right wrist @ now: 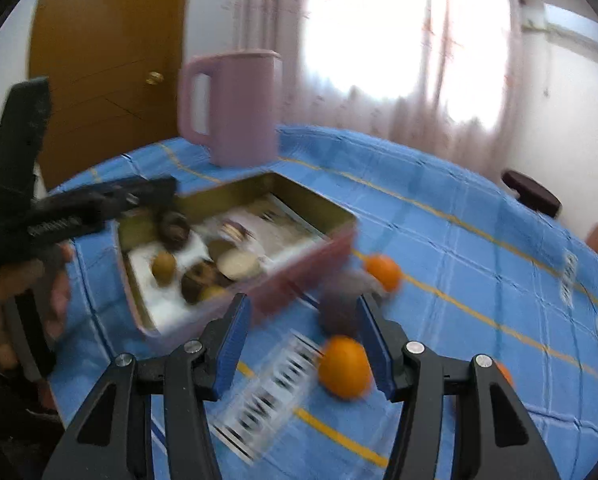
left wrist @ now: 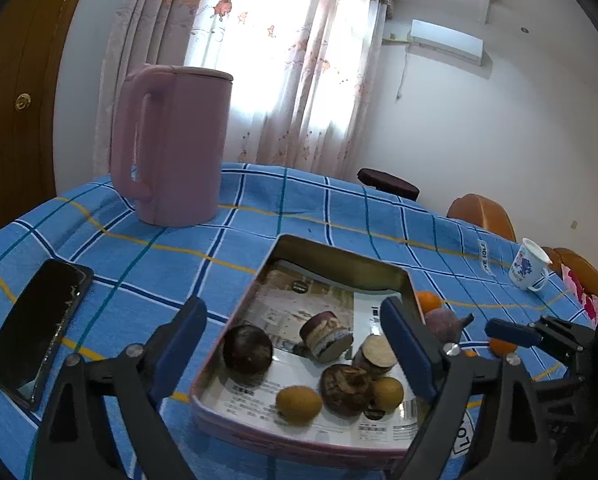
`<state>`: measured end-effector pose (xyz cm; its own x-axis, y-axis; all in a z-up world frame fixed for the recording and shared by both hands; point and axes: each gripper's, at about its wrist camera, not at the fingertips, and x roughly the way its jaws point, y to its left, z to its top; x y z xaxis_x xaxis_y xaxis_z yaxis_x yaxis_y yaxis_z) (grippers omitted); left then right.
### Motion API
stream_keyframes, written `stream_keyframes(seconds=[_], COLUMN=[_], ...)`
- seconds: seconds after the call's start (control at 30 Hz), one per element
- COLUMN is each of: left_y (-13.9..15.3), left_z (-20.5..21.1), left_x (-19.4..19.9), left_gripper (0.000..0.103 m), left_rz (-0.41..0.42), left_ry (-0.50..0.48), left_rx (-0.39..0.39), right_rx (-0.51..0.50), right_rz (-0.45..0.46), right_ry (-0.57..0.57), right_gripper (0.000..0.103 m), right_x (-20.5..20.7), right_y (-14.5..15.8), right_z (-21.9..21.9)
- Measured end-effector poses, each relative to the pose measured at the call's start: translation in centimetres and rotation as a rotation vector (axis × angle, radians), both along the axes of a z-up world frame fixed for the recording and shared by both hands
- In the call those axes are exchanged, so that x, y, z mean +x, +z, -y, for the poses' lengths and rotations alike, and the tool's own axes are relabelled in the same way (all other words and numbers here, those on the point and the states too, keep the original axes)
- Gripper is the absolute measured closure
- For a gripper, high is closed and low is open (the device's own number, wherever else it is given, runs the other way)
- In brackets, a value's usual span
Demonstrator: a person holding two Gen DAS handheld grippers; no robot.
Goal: Organize fruits
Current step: 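Release the mangosteen into the tin with the left tool while the right tool drops the slice in, then grasp an orange with the right tool while the left tool grasps a dark mangosteen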
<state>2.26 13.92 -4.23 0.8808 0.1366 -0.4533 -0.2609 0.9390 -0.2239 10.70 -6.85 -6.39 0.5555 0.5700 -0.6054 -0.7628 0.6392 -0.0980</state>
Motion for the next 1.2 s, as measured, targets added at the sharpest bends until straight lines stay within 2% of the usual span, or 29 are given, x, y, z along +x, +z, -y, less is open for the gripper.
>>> stream_keyframes(seconds=[0.1, 0.23, 0.4, 0.47, 0.5, 0.53, 0.6, 0.67, 0.77, 1.0, 1.1, 1.17, 1.2], left_y=[0.2, 0.7, 0.9, 0.9, 0.9, 0.9, 1.1, 1.3, 1.6, 1.6, 0.4, -0.4, -0.8], left_z=[0.7, 0.3, -0.6, -0.1, 0.5, 1.0, 2.2, 3.6, 6.3, 13.9, 16.0, 16.5, 16.7], left_x=[0.0, -0.2, -0.6, -0.4, -0.3, -0.2, 0.2, 0.6, 1.7, 5.7, 8.1, 9.5, 10.2], left_gripper=[0.012, 0.01, 0.01, 0.01, 0.01, 0.01, 0.01, 0.01, 0.01, 0.014, 0.025, 0.031, 0.036], left_rz=[-0.001, 0.003, 0.006, 0.003, 0.0, -0.002, -0.002, -0.002, -0.014, -0.114, -0.21, -0.259, -0.288], left_ry=[-0.007, 0.019, 0.055, 0.038, 0.022, 0.008, -0.025, -0.065, -0.13, -0.289, -0.342, -0.343, -0.347], left_rx=[0.01, 0.035, 0.027, 0.031, 0.037, 0.042, 0.052, 0.065, 0.114, 0.283, 0.337, 0.364, 0.374], right_rx=[-0.029, -0.048, -0.067, -0.095, -0.095, -0.084, -0.08, -0.053, -0.013, 0.048, 0.074, 0.102, 0.11], right_rz=[-0.031, -0.115, -0.151, -0.195, -0.2, -0.198, -0.183, -0.127, -0.092, -0.069, -0.066, -0.064, -0.063], right_ry=[-0.016, -0.016, -0.022, -0.013, -0.016, -0.017, -0.024, -0.061, -0.123, -0.206, -0.216, -0.221, -0.221], right_gripper=[0.047, 0.047, 0.047, 0.051, 0.06, 0.066, 0.066, 0.066, 0.066, 0.066, 0.066, 0.066, 0.066], right_x=[0.6, 1.5, 2.7, 3.3, 3.4, 3.5, 3.1, 2.7, 2.8, 3.7, 3.8, 3.8, 3.7], right_y=[-0.8, -1.9, -2.6, -3.2, -3.2, -3.0, -2.8, -2.1, -1.5, -0.7, -0.5, -0.2, -0.2], right_z=[0.6, 0.5, 0.0, -0.5, -0.5, -0.2, 0.2, 1.3, 3.4, 7.5, 8.1, 8.8, 9.1])
